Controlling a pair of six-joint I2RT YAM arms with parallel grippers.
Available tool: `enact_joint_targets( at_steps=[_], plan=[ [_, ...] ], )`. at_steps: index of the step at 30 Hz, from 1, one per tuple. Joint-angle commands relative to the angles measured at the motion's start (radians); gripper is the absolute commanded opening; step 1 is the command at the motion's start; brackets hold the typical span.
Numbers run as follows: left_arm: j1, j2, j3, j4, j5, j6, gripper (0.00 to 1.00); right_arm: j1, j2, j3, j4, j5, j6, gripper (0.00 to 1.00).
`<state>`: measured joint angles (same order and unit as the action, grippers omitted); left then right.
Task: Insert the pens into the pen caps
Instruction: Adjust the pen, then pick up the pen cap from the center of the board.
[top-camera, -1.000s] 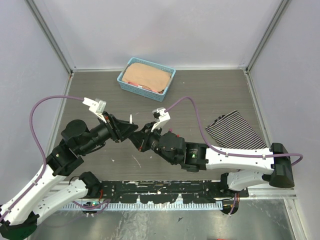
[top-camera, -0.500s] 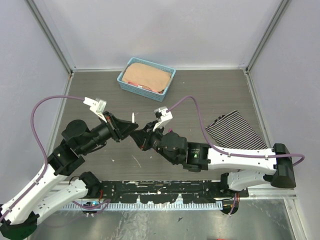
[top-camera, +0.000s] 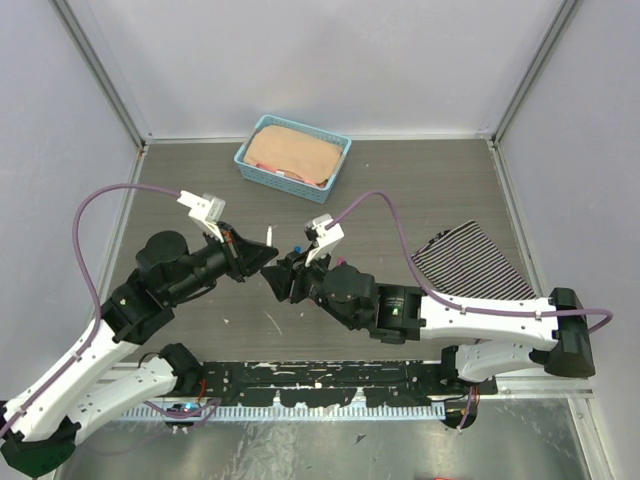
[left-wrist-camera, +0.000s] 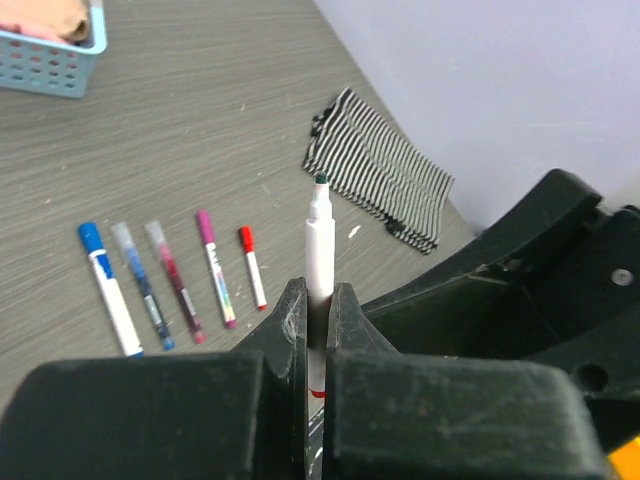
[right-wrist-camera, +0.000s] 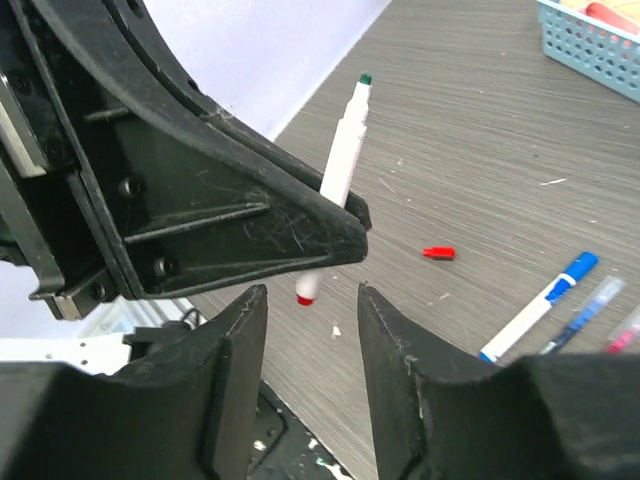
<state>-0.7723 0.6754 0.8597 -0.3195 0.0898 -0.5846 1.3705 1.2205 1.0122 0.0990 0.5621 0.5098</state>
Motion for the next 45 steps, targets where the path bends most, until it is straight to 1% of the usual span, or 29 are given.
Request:
enact_joint_targets(
  at_steps=[1,3,6,8,10,14,17,22,27,30,35,37,42,45],
  plan=[
    [0.001,0.033,0.107,-0.163,-0.083,0.09,0.0,-0.004,-0.043,0.063,-0.087,0.005,-0.106,0.5],
    [0.001,0.054,0.15,-0.235,-0.156,0.126,0.0,-0.005,-0.037,0.069,-0.153,0.019,-0.127,0.57],
    [0.008,0.078,0.203,-0.327,-0.245,0.178,0.0,-0.012,-0.006,0.102,-0.273,0.083,-0.085,0.6],
    [0.027,0.086,0.238,-0.382,-0.295,0.202,0.0,-0.038,0.03,0.126,-0.327,0.077,-0.047,0.6],
    [0.061,0.09,0.27,-0.43,-0.319,0.224,0.0,-0.079,0.07,0.139,-0.356,0.028,0.01,0.6],
    [0.131,0.061,0.307,-0.5,-0.362,0.259,0.0,-0.191,0.162,0.155,-0.361,-0.118,0.151,0.6],
    [0.137,0.02,0.322,-0.566,-0.399,0.284,0.0,-0.243,0.261,0.202,-0.367,-0.176,0.244,0.62],
    [0.138,-0.052,0.308,-0.609,-0.402,0.307,0.0,-0.267,0.464,0.326,-0.405,-0.167,0.373,0.68],
    [0.137,-0.093,0.293,-0.652,-0.384,0.316,0.0,-0.266,0.706,0.548,-0.559,-0.136,0.501,0.71],
    [0.137,-0.12,0.274,-0.661,-0.336,0.324,0.0,-0.264,0.833,0.665,-0.635,-0.117,0.572,0.71],
    [0.137,-0.152,0.232,-0.674,-0.296,0.329,0.0,-0.249,0.923,0.761,-0.678,-0.04,0.661,0.71],
    [0.137,-0.173,0.209,-0.673,-0.29,0.333,0.0,-0.236,0.966,0.826,-0.708,-0.015,0.672,0.71],
    [0.136,-0.214,0.187,-0.661,-0.293,0.325,0.0,-0.215,1.095,1.008,-0.863,0.027,0.716,0.71],
    [0.137,-0.232,0.176,-0.647,-0.288,0.324,0.0,-0.214,1.124,1.018,-0.875,0.042,0.734,0.71]
  ],
)
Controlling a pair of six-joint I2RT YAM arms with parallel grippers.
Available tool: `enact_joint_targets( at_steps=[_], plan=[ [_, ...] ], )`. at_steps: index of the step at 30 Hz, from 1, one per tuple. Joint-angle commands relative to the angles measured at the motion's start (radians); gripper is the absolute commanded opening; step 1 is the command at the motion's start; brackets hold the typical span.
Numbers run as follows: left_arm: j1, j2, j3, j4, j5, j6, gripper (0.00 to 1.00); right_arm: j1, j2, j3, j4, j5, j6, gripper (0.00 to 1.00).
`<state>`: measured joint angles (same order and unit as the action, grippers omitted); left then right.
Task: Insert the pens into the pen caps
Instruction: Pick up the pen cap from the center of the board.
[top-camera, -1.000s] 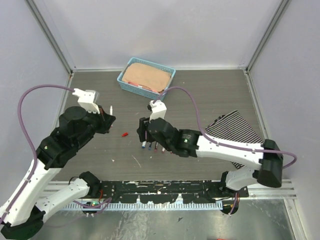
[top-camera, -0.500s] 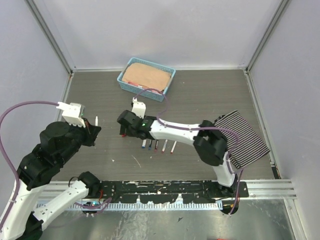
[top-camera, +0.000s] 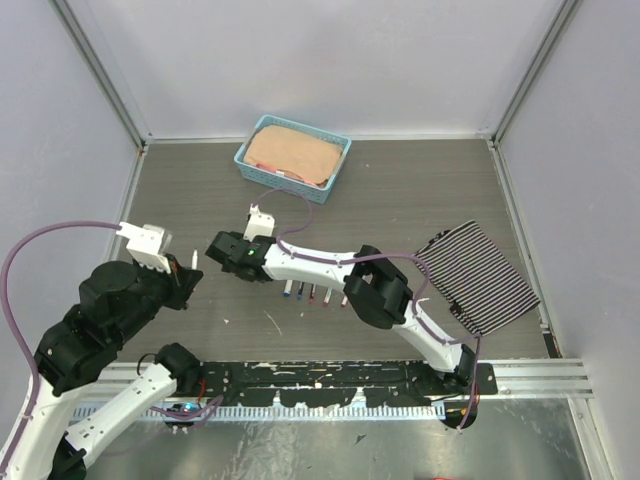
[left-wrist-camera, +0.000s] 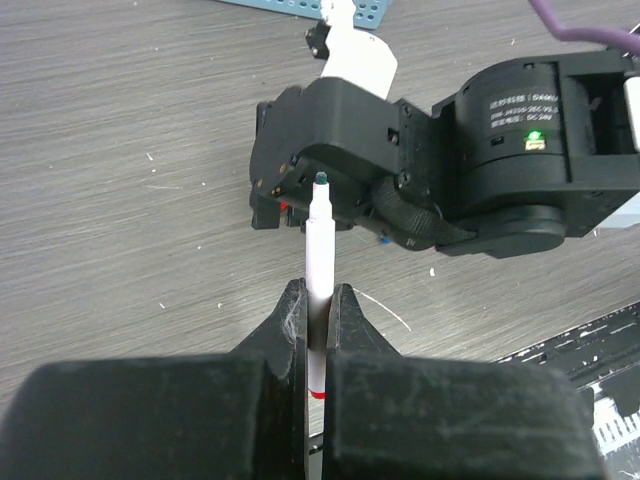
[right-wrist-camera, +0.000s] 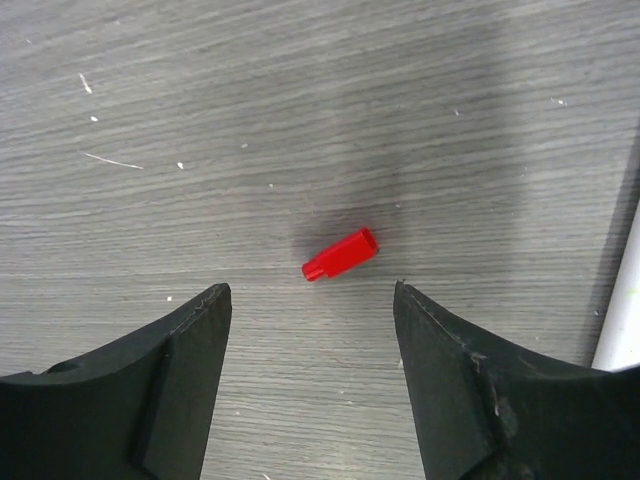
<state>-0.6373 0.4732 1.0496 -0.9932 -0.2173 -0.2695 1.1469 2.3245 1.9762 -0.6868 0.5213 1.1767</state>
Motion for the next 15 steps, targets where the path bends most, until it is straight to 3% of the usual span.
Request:
enact_joint_targets(
  at_steps=[1,15],
  plan=[
    [0.001,-0.035,-0.017,0.03,0.023,0.008,0.0,0.01,0.025,0.054,-0.09,0.089,0.069,0.7],
    [0.001,-0.05,-0.041,0.051,0.031,0.007,0.0,0.013,0.101,0.115,-0.049,0.078,0.025,0.6]
  ],
)
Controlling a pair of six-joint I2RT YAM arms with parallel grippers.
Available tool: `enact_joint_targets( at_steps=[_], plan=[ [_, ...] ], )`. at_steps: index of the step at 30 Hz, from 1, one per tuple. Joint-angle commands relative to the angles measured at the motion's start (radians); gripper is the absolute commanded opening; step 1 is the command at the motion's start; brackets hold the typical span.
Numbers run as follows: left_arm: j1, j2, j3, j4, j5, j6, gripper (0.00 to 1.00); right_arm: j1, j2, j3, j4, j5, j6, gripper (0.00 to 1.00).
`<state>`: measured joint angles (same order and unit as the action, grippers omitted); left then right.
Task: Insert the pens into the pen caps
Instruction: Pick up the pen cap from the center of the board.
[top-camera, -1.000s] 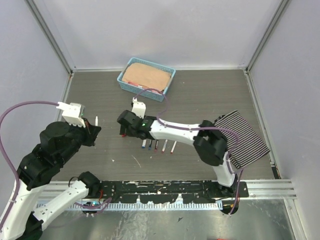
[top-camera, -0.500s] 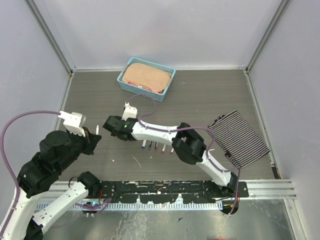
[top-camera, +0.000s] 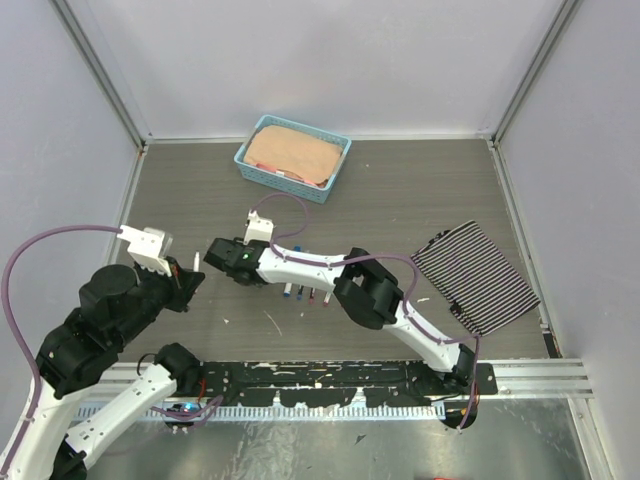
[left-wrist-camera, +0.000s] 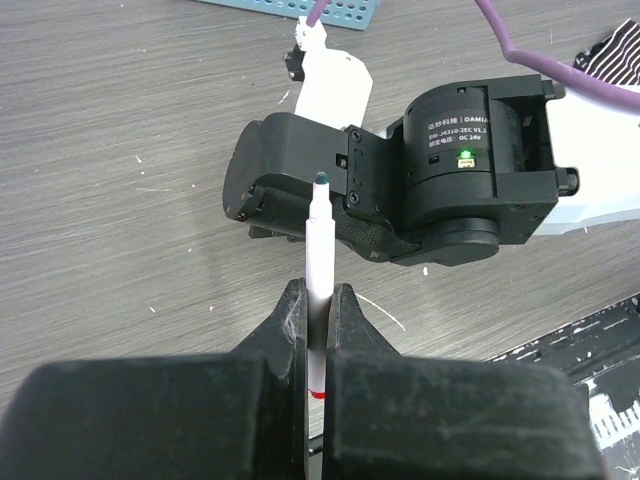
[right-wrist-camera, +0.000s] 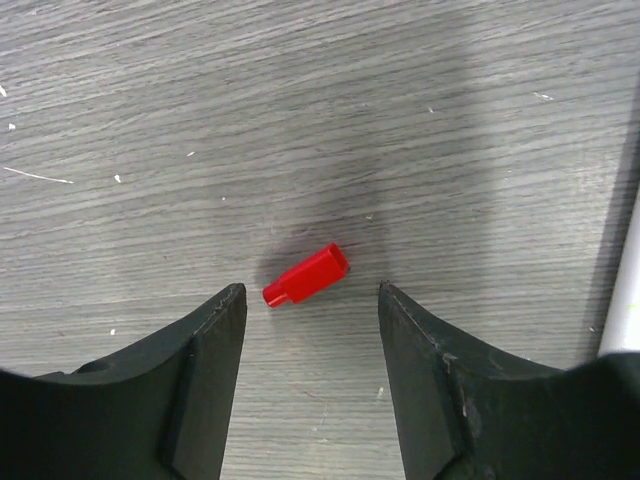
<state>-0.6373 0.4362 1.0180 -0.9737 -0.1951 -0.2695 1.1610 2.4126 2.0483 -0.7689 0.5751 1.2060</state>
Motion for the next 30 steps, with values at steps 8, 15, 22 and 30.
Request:
enact_joint_targets(
  at_steps=[8,15,22,30],
  plan=[
    [0.001,-0.012,-0.016,0.035,0.008,0.007,0.0,-0.018,0.025,0.021,0.091,-0.004,-0.026,0.56],
    [0.001,-0.009,-0.022,0.041,0.004,0.006,0.0,-0.03,0.029,0.016,0.117,-0.029,-0.051,0.49],
    [0.001,-0.006,-0.025,0.043,0.002,0.004,0.0,-0.043,0.072,0.02,0.095,-0.041,-0.111,0.41],
    [0.002,-0.006,-0.027,0.045,0.002,0.006,0.0,-0.043,0.118,0.068,0.025,-0.082,-0.169,0.35]
  ],
)
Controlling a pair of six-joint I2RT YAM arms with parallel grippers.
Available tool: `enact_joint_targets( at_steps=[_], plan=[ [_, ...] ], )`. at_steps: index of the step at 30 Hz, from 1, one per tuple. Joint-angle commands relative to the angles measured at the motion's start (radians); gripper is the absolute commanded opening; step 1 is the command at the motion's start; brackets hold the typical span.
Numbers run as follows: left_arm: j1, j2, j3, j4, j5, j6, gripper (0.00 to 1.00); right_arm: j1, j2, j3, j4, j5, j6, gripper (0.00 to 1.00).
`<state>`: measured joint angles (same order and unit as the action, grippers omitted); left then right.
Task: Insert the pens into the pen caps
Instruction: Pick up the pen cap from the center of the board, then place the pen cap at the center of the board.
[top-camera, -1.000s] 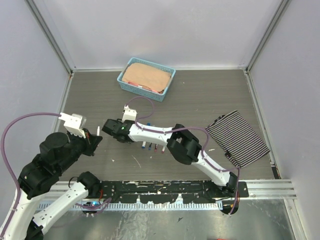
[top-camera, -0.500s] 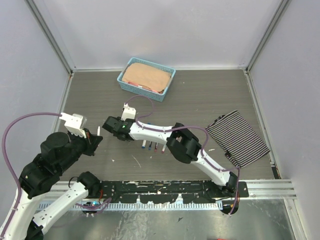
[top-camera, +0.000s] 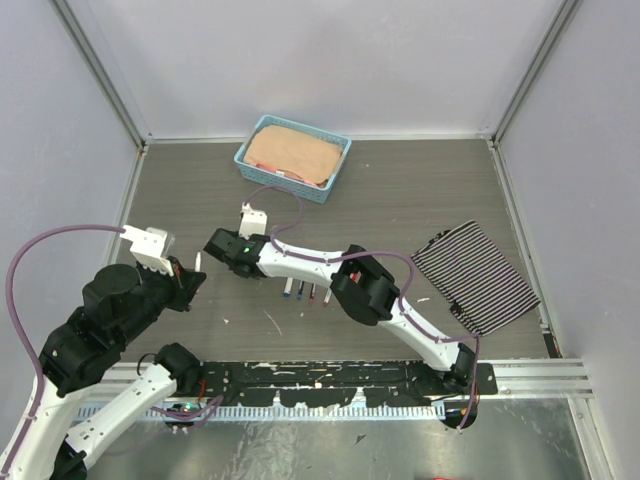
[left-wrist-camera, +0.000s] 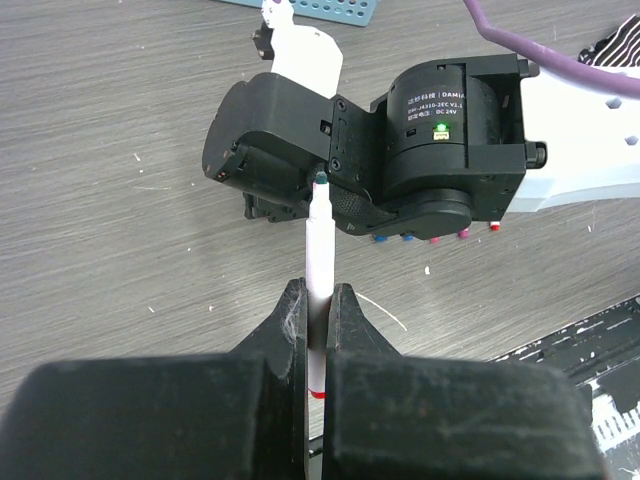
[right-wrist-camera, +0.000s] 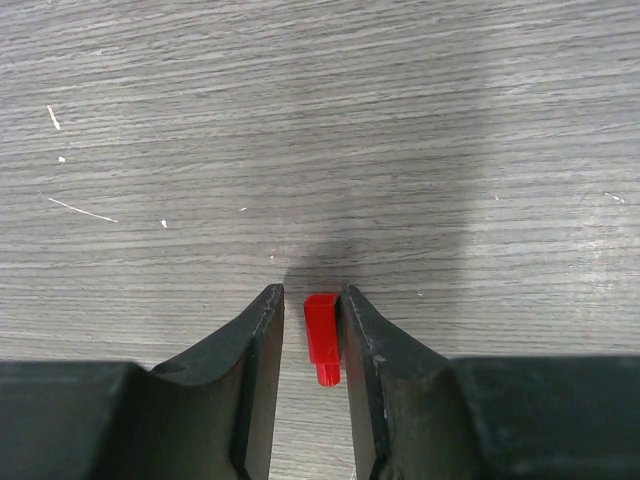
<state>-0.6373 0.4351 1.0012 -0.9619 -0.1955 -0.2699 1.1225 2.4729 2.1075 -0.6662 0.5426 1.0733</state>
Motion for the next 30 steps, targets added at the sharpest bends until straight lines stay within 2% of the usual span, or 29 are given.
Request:
enact_joint_targets(
  at_steps=[1,7,12,15,19,23,26,30],
  plan=[
    [0.001,-0.005,-0.01,0.034,0.001,0.006,0.0,-0.003,0.057,0.007,-0.081,-0.054,-0.041,0.33],
    [0.0,-0.005,-0.01,0.032,-0.002,0.006,0.0,0.007,0.033,-0.009,-0.095,-0.056,-0.122,0.24],
    [0.001,-0.007,-0.01,0.03,-0.012,0.003,0.0,0.026,-0.002,-0.021,-0.086,-0.108,-0.268,0.13],
    [0.0,-0.014,-0.01,0.029,-0.026,0.003,0.0,0.051,-0.062,-0.056,-0.072,-0.127,-0.367,0.11],
    [0.002,-0.033,-0.01,0.025,-0.056,0.001,0.0,0.088,-0.259,-0.307,0.084,-0.163,-0.466,0.08],
    [0.001,-0.047,-0.013,0.026,-0.073,-0.002,0.0,0.104,-0.484,-0.571,0.229,-0.213,-0.491,0.07],
    [0.001,-0.041,-0.013,0.025,-0.074,-0.002,0.0,0.114,-0.599,-0.717,0.262,-0.241,-0.51,0.08],
    [0.001,-0.037,-0.014,0.026,-0.074,-0.002,0.0,0.164,-0.688,-0.848,0.25,-0.201,-0.545,0.08]
  ],
)
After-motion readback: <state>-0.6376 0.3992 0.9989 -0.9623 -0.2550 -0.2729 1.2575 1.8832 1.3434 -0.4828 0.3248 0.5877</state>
